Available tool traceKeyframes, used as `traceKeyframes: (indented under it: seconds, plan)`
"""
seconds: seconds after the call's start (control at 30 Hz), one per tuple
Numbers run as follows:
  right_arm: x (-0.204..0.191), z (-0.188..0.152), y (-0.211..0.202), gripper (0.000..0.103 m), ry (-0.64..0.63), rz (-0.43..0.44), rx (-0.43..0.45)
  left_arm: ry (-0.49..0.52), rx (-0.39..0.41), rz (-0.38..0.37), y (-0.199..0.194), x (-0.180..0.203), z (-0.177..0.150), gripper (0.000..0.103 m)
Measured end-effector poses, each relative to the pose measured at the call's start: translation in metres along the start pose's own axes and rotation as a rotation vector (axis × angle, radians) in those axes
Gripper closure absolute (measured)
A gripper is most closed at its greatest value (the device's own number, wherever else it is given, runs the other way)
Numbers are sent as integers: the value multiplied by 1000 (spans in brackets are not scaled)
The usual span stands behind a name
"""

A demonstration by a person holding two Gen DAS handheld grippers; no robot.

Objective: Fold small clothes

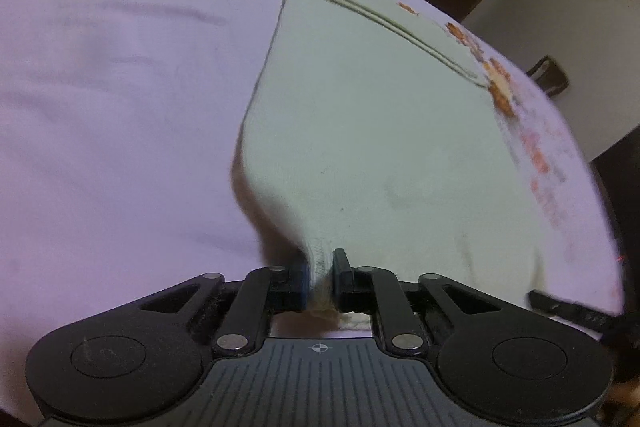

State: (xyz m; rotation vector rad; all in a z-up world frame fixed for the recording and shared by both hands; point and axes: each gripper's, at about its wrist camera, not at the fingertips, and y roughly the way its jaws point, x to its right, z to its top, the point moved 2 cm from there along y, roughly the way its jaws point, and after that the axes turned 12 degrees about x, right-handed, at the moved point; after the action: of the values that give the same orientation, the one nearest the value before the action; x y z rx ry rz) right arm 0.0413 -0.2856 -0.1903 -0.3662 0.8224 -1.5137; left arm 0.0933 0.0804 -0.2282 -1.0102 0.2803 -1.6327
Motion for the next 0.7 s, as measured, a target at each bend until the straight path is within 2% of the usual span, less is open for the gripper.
traceKeyframes:
  seconds: [0.1, 0.2, 0.4, 0.5, 0.7]
  plan:
    - [2, 5, -2, 93, 79, 48, 13, 30, 37, -37, 1, 5, 8, 92]
    - [-2, 18, -8, 93, 106, 89, 63, 54, 94, -74, -2, 16, 23, 92]
    - [-12, 72, -5, 94, 127, 135, 181, 69, 205, -121, 19, 36, 89, 92]
    - [-14, 104, 8, 94, 116, 153, 231, 61, 250, -113, 38, 41, 121, 92]
    - [-18, 172, 64, 94, 115, 175, 294, 44, 324, -98, 95, 53, 187, 92]
